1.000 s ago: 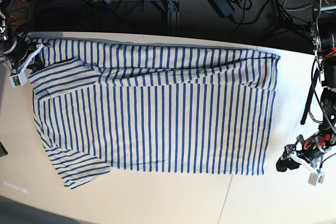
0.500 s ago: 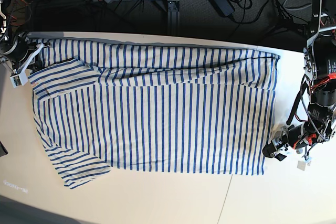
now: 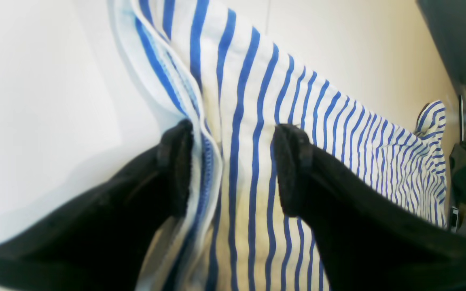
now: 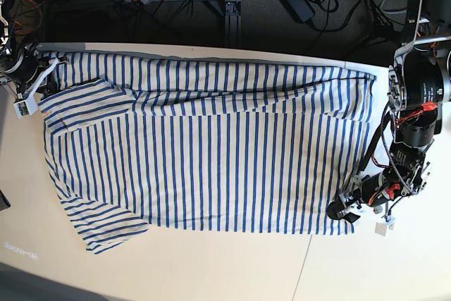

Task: Fold the T-shirt properly
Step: 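Grasp the shirt's sleeve edge with the right gripper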

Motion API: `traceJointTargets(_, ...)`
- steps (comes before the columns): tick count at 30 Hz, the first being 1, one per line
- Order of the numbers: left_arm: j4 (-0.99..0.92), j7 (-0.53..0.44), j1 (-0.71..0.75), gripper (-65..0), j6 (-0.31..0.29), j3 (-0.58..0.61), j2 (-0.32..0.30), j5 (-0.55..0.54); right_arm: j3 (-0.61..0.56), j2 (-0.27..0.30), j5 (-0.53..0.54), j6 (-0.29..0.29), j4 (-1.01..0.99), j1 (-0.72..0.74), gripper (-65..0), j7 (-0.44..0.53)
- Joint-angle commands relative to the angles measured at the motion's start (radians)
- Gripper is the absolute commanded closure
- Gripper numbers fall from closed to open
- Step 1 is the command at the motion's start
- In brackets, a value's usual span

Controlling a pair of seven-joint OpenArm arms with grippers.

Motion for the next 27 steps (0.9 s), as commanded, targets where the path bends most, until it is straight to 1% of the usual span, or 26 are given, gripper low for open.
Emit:
traceJointTargets(1,0.007,-0.005,-0.027,-33.7,-0.013,-0.001,-0.009,0.013,0.009,0.019,-0.003,0.027,0.005,0.0,0.0,-0.01)
traceJointTargets(2,0.007,-0.008,-0.027,-30.7,-0.013,-0.001,-0.01,0.014,0.009,0.019,-0.003,0.027,0.005,0.0,0.0,-0.01)
traceJointTargets(3,0.007,-0.013,-0.027,-25.7,-0.013,-0.001,-0.011,0.021,0.009,0.019,-0.003,0.027,0.005,0.0,0.0,-0.006)
traceJointTargets(6,0.008,-0.058,-0.027,-8.7,-0.018,-0.001,-0.011,0.083,0.009,0.019,0.014,0.026,0.006,0.003,0.0,-0.006)
traceJointTargets(7,0.008,-0.066,-0.027,-2.9,-0.032,-0.001,-0.011,0.098,0.012,0.019,0.029,0.026,0.006,0.003,0.0,-0.003)
traceJointTargets(8,0.008,-0.065,-0.027,0.0,-0.06,-0.001,-0.011,0.103,0.018,0.019,0.043,0.026,0.009,0.003,0.0,0.001)
traceJointTargets(10,0.008,-0.064,-0.027,0.0,-0.125,-0.001,-0.011,0.103,0.039,0.019,0.069,0.027,0.02,0.003,0.0,0.001)
traceJointTargets(11,0.008,-0.064,-0.027,0.0,-0.144,-0.001,-0.011,0.103,0.055,0.019,0.082,0.027,0.029,0.003,0.0,0.001)
traceJointTargets(17,0.008,-0.056,-0.027,0.0,-0.148,-0.001,-0.011,0.102,0.182,0.019,0.148,0.029,0.105,0.003,0.0,0.0)
traceJointTargets(20,0.008,-0.032,-0.027,0.0,-0.149,-0.001,-0.01,0.102,0.232,0.019,0.18,0.03,0.129,0.026,0.0,0.0)
traceJointTargets(22,0.008,-0.021,-0.027,0.0,-0.168,-0.001,-0.01,0.102,0.242,0.02,0.18,0.029,0.124,0.075,0.0,0.0)
traceJointTargets(27,0.008,0.017,-0.027,0.0,-0.168,-0.001,-0.005,0.103,0.241,0.019,0.163,0.03,0.043,0.256,0.0,0.0)
